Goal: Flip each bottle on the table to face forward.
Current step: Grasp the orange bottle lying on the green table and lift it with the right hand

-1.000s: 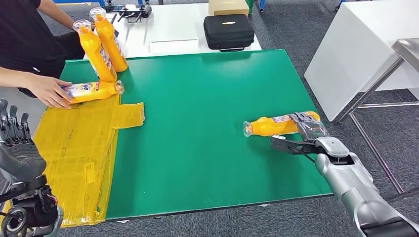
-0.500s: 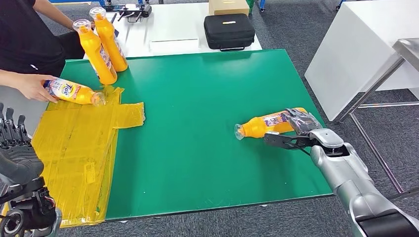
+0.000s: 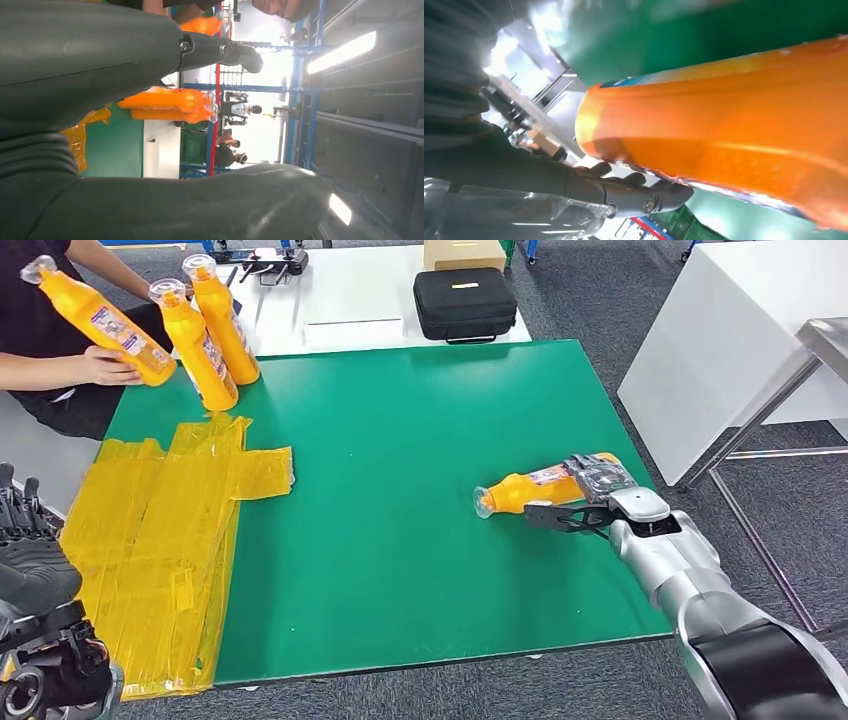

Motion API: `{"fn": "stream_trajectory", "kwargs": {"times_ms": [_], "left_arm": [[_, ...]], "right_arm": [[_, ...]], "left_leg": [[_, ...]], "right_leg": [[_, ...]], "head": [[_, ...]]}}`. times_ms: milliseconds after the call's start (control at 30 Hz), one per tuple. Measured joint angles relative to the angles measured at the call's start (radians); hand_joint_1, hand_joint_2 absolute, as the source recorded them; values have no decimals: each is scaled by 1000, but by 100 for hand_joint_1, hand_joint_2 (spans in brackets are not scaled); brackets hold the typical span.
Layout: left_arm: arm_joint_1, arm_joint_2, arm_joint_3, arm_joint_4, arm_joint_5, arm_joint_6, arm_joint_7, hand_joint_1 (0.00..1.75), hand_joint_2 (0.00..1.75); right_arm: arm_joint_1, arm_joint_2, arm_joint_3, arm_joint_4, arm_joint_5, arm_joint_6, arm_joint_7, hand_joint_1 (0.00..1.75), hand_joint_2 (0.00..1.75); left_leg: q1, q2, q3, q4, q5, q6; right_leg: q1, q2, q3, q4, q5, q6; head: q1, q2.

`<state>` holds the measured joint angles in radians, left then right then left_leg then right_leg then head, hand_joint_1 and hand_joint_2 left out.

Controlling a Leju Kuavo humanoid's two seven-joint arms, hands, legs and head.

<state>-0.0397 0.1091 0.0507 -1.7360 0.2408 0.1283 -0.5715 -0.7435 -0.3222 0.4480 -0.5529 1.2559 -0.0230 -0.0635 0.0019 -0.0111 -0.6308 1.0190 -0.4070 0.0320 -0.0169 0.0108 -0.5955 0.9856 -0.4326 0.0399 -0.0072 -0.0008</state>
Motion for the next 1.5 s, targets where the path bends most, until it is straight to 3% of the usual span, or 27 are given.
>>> {"fn": "stream_trajectory", "kwargs": {"times_ms": [400,533,667,1067,1100,1200,1233,1500], "left_arm": [[67,-11,38,-66,1,11,-1,0,0],[91,-13,51,-87,5,12,-2,0,0],[118,-13,77,-117,17,16,-4,0,0],[190,-15,127,-195,31,28,-12,0,0],[199,-16,132,-204,32,28,-13,0,0],[219,-20,145,-225,34,23,-16,0,0],[223,-21,149,-231,35,20,-17,0,0],[240,-52,180,-276,25,6,-18,0,0]], "right_arm": [[-103,101,50,146,51,17,13,0,175],[-125,129,73,176,85,50,41,175,175],[-150,154,94,206,99,101,59,175,175],[-186,189,114,242,96,135,49,175,175],[-189,192,114,244,96,140,46,163,175],[-194,199,116,247,96,155,38,32,175],[-196,201,117,249,96,162,36,0,175],[-200,219,126,262,99,230,18,0,175]], "left_leg": [[0,1,0,0,0,0],[0,2,0,0,0,0],[0,0,0,0,0,0],[0,1,0,0,0,0],[0,1,0,0,0,0],[0,1,0,0,0,0],[0,1,0,0,0,0],[1,1,0,0,0,0]], "right_leg": [[0,1,0,0,0,0],[0,1,0,0,0,0],[0,0,0,0,0,0],[0,1,0,0,0,0],[0,1,0,0,0,0],[0,1,0,0,0,0],[0,1,0,0,0,0],[0,1,0,0,0,0]], "head": [[0,0],[0,0],[0,0],[0,0],[0,0],[0,0],[0,0],[0,0]]}}
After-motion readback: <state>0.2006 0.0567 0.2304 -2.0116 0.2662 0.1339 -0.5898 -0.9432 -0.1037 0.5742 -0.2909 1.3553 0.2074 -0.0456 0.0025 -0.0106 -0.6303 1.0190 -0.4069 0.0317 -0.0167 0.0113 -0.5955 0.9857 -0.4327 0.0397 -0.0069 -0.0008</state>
